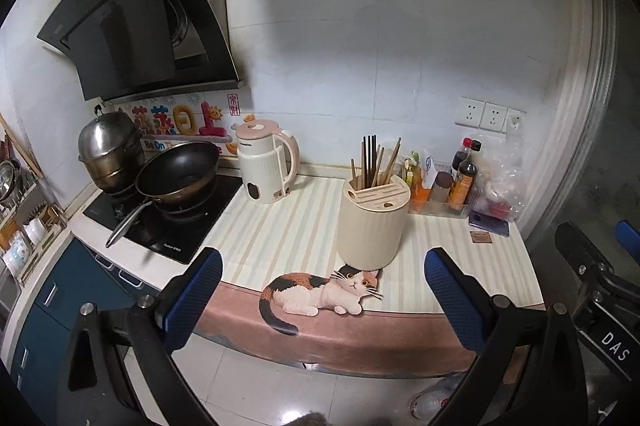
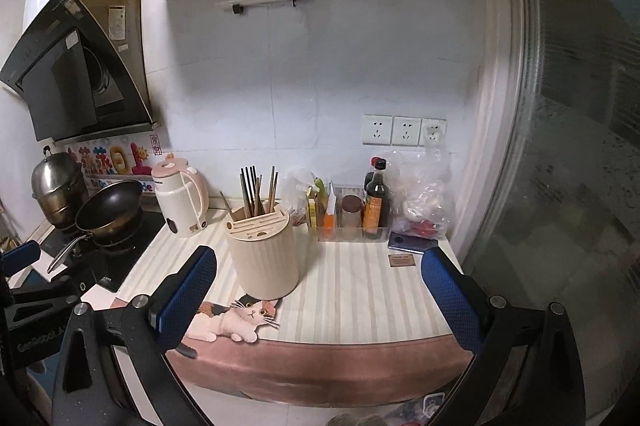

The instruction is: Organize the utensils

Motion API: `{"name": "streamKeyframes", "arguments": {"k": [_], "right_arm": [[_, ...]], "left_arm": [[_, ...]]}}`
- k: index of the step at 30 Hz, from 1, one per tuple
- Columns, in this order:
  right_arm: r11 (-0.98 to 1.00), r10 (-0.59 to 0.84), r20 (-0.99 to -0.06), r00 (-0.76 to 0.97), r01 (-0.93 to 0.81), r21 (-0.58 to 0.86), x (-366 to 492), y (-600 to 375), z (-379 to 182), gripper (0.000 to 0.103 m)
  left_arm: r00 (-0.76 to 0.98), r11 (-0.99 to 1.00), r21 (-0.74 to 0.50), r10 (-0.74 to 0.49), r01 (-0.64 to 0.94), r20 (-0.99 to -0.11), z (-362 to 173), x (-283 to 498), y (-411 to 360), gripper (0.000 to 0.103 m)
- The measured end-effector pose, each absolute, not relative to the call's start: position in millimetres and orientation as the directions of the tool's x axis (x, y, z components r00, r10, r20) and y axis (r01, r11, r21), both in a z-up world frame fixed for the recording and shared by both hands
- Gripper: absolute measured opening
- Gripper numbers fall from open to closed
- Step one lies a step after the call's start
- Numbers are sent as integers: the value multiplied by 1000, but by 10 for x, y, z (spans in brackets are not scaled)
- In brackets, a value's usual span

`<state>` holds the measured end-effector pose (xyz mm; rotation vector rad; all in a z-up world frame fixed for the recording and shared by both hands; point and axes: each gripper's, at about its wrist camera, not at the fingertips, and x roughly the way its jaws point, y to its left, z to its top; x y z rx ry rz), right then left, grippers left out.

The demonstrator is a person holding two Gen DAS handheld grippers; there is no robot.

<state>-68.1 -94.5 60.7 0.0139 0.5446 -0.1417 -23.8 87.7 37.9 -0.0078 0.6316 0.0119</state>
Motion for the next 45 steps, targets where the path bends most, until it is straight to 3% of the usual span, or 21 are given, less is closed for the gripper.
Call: {"name": "streamKeyframes", "arguments": {"k": [45], "right_arm": [[991,-130,-538,833,116,-61,-623,-1003,547,103]], "left_arm": [[808,999,10,48,-52,-588,345,-362,817,103]]}}
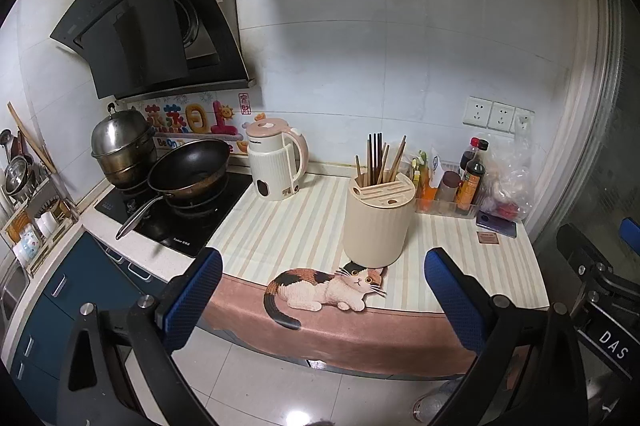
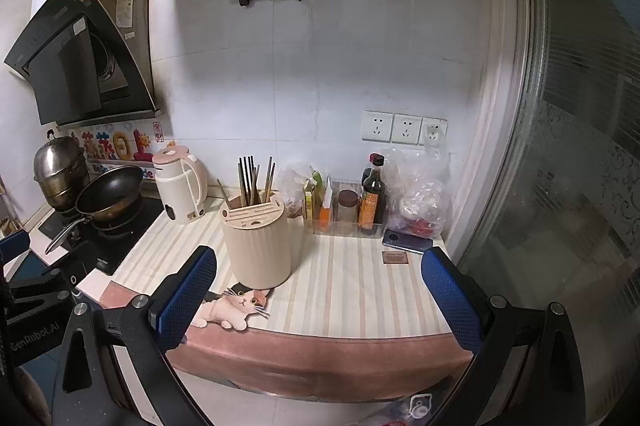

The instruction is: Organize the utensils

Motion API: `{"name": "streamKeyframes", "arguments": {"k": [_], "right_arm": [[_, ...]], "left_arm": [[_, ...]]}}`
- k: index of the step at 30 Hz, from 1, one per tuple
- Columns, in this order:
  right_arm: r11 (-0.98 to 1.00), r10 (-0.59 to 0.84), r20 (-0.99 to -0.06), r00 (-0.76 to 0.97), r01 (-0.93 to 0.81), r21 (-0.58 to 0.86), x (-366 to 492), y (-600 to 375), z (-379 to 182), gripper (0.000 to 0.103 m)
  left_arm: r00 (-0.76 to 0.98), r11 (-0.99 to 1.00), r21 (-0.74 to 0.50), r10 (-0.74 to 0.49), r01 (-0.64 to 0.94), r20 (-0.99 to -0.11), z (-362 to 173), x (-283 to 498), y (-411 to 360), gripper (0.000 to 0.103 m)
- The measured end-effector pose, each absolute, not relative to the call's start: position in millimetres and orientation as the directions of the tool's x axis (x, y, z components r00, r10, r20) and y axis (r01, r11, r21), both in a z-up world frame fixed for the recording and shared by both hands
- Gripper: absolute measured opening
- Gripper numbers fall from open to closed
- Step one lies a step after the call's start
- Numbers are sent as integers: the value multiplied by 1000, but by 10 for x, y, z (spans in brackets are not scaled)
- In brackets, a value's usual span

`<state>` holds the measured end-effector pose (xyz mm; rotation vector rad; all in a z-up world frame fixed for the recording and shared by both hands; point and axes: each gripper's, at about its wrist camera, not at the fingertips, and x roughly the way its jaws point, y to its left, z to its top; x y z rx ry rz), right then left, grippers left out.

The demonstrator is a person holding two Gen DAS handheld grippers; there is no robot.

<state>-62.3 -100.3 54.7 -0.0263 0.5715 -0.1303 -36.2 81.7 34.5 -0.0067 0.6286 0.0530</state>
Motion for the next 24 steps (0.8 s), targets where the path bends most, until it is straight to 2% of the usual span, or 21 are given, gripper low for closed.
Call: {"name": "streamKeyframes", "arguments": {"k": [24], "right_arm": [[991,-135,-541,830,118,-66,-681,-1037,580,103]], "left_arm": [[813,999,15,49,-49,-580,366,-389,809,103]]}}
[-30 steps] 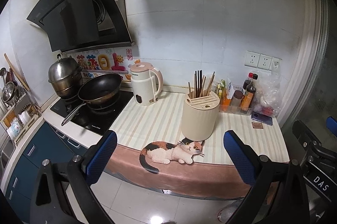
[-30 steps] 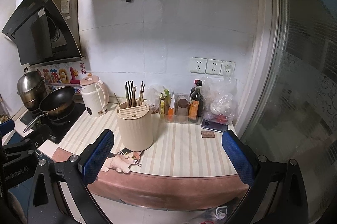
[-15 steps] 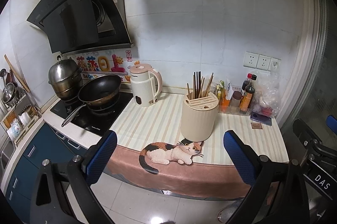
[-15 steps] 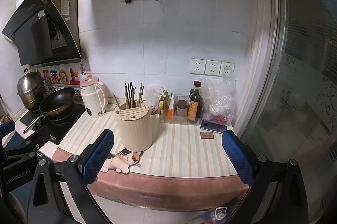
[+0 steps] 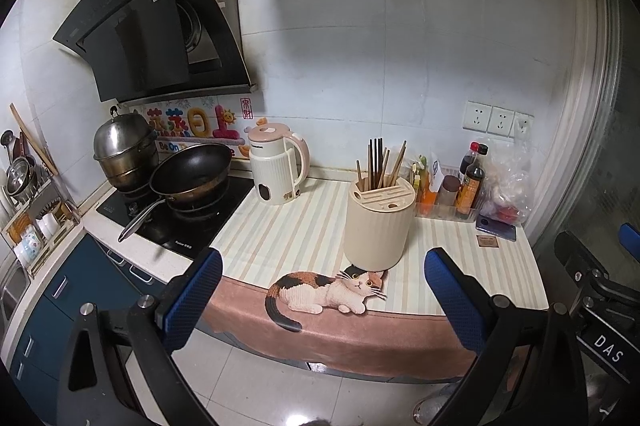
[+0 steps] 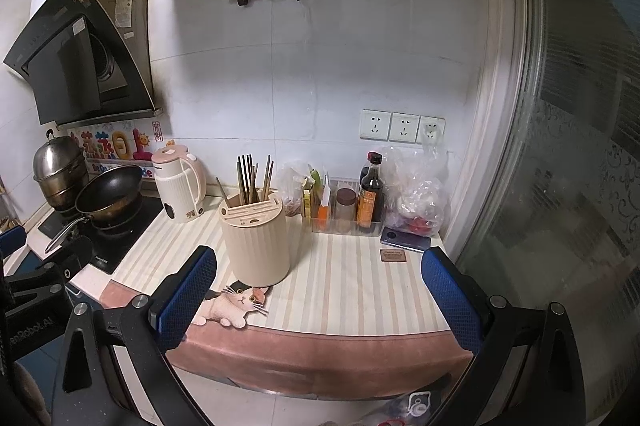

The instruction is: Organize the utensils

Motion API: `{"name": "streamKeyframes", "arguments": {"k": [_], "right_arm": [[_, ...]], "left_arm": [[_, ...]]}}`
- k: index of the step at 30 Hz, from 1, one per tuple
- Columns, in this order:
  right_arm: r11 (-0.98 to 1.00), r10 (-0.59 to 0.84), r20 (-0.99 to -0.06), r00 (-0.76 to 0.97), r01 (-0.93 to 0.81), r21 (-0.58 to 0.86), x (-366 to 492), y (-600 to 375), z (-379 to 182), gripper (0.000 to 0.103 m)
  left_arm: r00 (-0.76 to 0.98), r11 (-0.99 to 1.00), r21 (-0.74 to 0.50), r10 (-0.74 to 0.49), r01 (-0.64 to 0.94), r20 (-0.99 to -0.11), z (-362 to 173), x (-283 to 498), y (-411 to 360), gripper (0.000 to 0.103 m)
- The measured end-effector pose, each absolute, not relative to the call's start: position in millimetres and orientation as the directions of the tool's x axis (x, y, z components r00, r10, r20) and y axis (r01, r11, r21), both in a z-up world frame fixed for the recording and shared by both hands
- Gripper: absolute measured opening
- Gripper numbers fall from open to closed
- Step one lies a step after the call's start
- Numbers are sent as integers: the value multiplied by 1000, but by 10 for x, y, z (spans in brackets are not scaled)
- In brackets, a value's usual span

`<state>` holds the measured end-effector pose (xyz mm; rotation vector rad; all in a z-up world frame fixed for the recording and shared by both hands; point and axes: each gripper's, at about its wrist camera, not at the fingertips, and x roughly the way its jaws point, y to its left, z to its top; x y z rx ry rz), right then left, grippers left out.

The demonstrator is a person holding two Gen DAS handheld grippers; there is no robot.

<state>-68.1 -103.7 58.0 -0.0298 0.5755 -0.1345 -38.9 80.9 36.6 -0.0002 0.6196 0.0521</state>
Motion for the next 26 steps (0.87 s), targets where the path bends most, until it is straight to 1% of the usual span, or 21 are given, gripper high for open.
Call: {"name": "streamKeyframes", "arguments": {"k": [26], "right_arm": [[991,-135,-543,829,120,-63,-700,-1029,574,103]], "left_arm": [[802,999,0,36,-45,-596,327,-422,806,103]]}}
